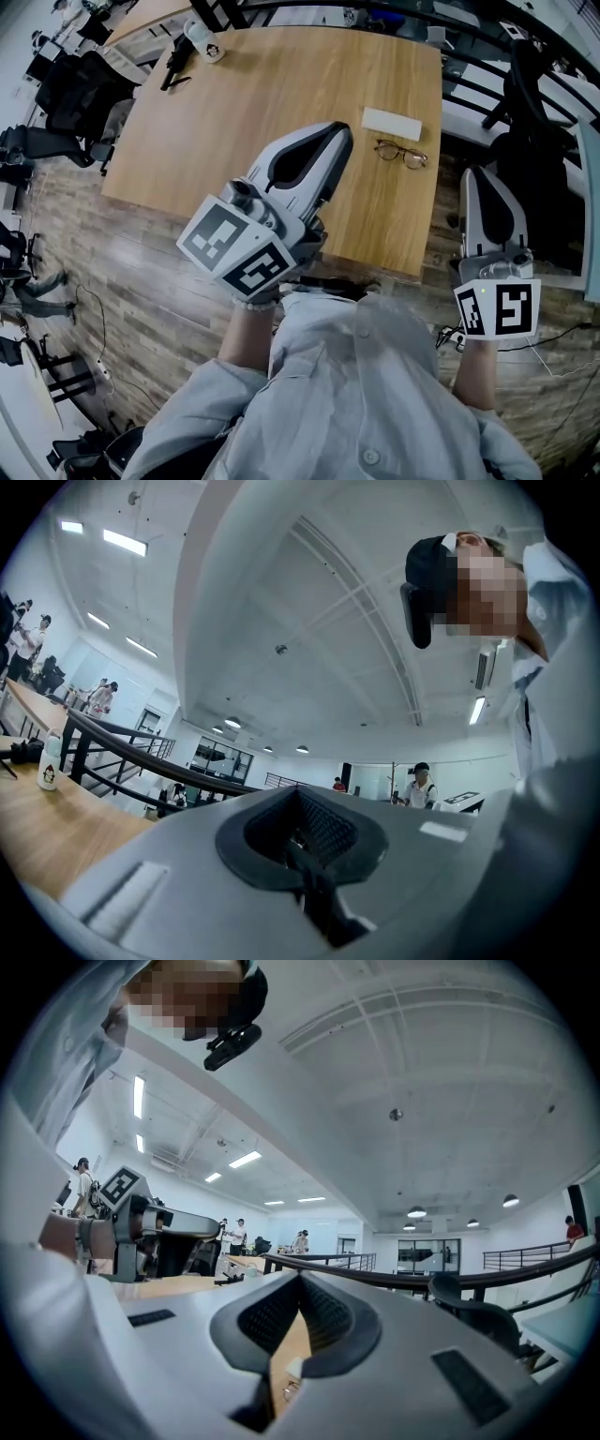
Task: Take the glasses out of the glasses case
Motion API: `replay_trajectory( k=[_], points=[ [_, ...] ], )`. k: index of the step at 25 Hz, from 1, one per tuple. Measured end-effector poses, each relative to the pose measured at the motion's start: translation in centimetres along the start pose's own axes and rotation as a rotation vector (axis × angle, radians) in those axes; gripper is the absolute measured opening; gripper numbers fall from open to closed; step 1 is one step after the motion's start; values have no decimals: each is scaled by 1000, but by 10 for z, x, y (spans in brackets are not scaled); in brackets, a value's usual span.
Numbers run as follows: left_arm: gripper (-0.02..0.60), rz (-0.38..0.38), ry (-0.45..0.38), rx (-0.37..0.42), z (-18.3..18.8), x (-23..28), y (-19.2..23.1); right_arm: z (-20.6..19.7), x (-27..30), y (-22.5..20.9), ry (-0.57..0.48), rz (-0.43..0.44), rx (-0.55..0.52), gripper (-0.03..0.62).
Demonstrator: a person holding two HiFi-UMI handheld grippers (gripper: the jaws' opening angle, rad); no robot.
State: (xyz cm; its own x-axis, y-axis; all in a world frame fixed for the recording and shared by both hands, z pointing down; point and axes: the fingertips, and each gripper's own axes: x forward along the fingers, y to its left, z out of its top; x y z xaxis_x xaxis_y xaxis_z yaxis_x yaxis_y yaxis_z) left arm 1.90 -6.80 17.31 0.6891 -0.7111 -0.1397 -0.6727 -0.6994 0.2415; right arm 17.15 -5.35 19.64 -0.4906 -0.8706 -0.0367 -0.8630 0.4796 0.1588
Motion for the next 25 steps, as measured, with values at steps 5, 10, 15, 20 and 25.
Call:
replay_trajectory(
  k=[5, 10, 15, 20, 25],
  points=[
    [3, -2, 5, -11, -4, 4, -2, -4, -3, -4, 8, -1, 8, 2],
    [3, -9, 10, -15, -7, 7, -4, -6, -5, -6, 18, -4, 5, 2],
    [3, -10, 12, -19, -10, 10, -3, -8, -3, -9, 22, -3, 3, 2],
    [3, -6, 13, -21, -10, 10, 0, -9, -1, -9, 26, -2, 4, 2],
    [3, -3, 12, -24, -11, 10, 3, -12, 1, -9, 34, -2, 3, 2]
  ],
)
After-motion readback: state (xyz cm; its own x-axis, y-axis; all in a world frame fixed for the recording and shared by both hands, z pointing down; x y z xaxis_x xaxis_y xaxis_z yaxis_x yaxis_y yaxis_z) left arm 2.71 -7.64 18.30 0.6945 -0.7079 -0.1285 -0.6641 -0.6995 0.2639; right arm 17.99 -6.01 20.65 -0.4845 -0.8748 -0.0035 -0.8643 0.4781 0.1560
